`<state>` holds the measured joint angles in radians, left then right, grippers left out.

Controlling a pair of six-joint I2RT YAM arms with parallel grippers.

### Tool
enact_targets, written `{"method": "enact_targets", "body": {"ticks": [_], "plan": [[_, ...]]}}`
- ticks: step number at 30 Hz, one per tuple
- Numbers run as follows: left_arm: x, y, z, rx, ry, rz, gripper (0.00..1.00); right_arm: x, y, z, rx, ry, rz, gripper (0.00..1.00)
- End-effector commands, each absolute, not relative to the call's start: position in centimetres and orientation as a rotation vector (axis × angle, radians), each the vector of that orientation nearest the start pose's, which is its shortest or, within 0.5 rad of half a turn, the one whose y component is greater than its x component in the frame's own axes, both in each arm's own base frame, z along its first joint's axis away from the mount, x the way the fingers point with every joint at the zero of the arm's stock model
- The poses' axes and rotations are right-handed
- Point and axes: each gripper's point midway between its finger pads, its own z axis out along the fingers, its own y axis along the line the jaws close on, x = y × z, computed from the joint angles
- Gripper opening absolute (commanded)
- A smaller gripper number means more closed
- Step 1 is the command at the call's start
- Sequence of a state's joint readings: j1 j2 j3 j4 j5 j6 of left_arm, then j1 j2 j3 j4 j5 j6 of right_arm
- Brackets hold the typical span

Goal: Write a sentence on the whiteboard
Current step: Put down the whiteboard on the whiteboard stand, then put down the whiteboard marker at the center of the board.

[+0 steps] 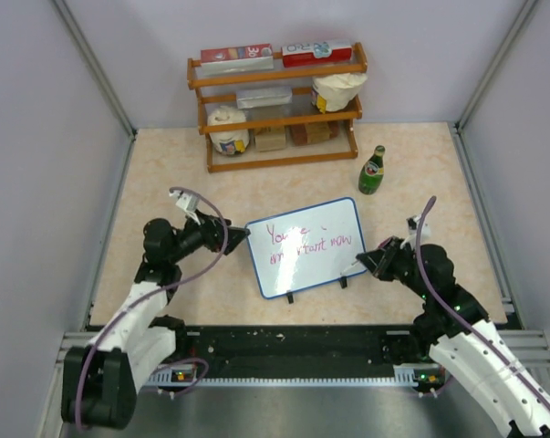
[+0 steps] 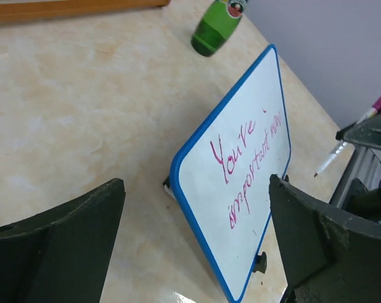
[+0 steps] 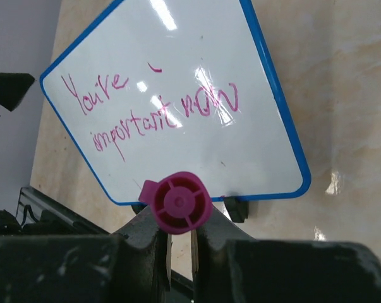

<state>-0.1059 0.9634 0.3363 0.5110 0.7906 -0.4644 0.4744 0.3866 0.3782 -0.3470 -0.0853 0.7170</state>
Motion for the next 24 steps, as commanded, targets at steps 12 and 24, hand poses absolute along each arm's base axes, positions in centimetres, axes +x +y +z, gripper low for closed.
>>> {"method": "enact_targets", "body": {"ticks": [12,24], "plan": [[25.9,-12.0,25.2,0.116,1.597,-0.763,0.99,14.4,14.9,9.3,0.368,2.282,0.981,0.06],[24.6,-13.4,29.1,0.194,1.506,-0.862,0.99,14.6,13.8,6.6,0.505,2.342,0.887,0.22]]}}
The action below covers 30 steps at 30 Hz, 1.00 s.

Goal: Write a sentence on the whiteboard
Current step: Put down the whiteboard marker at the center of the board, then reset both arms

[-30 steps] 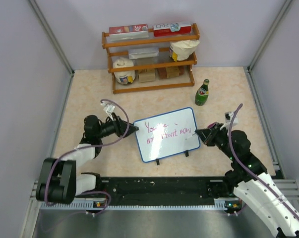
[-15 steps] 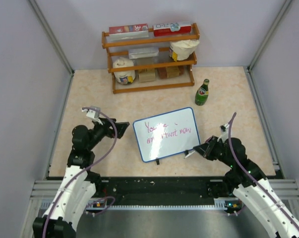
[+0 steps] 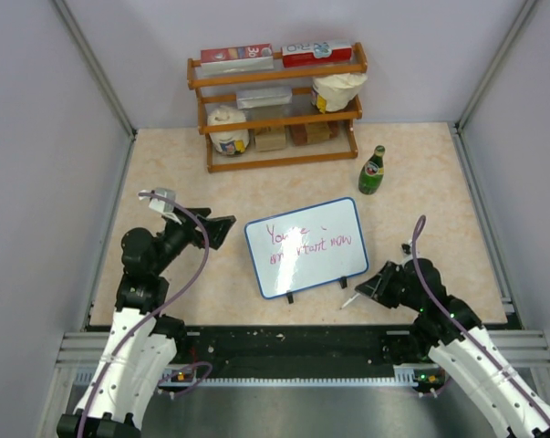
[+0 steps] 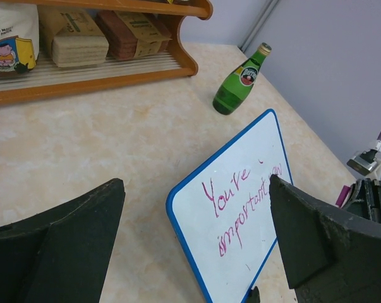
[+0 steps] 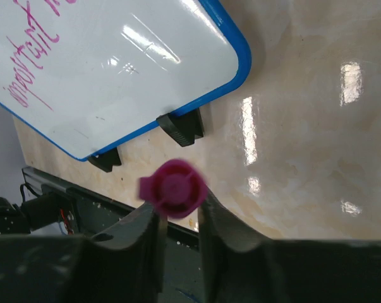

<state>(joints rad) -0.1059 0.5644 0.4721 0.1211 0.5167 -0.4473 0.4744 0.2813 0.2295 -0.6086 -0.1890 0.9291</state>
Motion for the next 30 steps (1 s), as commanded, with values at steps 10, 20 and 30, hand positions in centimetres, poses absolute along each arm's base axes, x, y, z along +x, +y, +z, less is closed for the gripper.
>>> {"method": "enact_targets", "body": {"ticks": [10,20,30], "plan": [[24.4,-13.8,30.1,0.194,1.475,-0.902,0.99,16.8,12.3,9.0,0.516,2.259,0.754,0.67],[26.0,-12.5,28.1,0.059,1.566,-0.847,0.99,19.9,10.3,14.6,0.377,2.125,0.561,0.96],[28.4,-9.9,24.8,-0.122,1.702,-0.704,0.99,23.5,7.0,18.8,0.233,1.988,0.251,0.99]]}}
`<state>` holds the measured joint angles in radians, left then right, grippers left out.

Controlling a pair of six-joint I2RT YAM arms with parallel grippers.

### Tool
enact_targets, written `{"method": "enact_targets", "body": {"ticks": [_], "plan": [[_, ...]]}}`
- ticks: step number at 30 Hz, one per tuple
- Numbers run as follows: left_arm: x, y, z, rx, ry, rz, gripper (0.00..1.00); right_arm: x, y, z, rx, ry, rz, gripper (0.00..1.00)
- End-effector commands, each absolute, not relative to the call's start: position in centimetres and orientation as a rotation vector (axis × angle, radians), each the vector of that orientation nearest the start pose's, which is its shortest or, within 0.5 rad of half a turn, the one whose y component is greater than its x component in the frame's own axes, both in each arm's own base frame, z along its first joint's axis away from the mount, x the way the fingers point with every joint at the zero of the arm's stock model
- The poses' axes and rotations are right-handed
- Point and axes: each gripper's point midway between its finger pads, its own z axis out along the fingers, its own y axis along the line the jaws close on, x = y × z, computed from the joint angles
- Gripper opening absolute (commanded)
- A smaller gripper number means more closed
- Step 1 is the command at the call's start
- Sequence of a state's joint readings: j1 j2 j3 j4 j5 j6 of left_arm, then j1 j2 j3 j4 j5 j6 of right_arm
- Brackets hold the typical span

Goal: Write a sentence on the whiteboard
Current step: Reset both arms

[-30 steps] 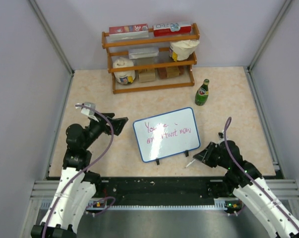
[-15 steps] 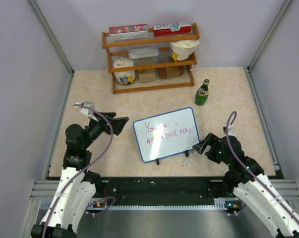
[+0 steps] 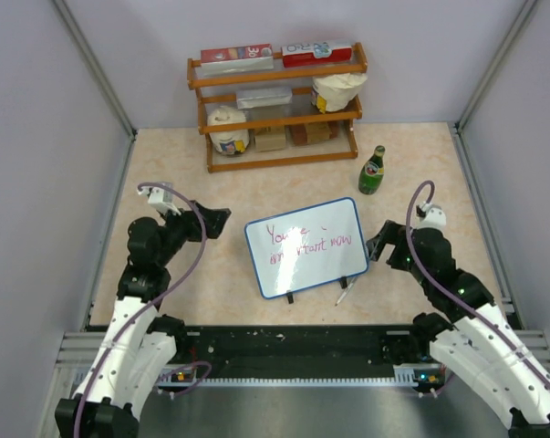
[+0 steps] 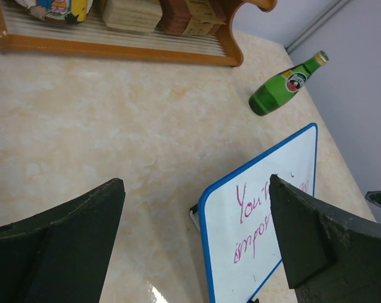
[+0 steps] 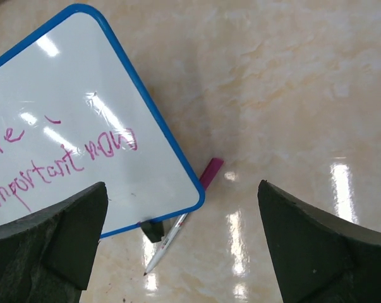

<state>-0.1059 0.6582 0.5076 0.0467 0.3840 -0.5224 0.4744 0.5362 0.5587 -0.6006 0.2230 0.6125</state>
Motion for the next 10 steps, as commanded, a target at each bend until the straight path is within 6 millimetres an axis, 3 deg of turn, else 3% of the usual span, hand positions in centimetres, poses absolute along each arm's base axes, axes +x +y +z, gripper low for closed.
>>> {"method": "enact_targets", "body": {"ticks": [1,10], "plan": [[28.6,-9.6,24.4,-0.138,1.706,-0.684,0.99,23.8,6.8,19.1,0.228,1.970,0.229,0.99],[29.6,-6.8,20.9,-0.192,1.763,-0.481,0.98,26.8,4.1,19.8,0.284,1.761,0.054,0.99]]}}
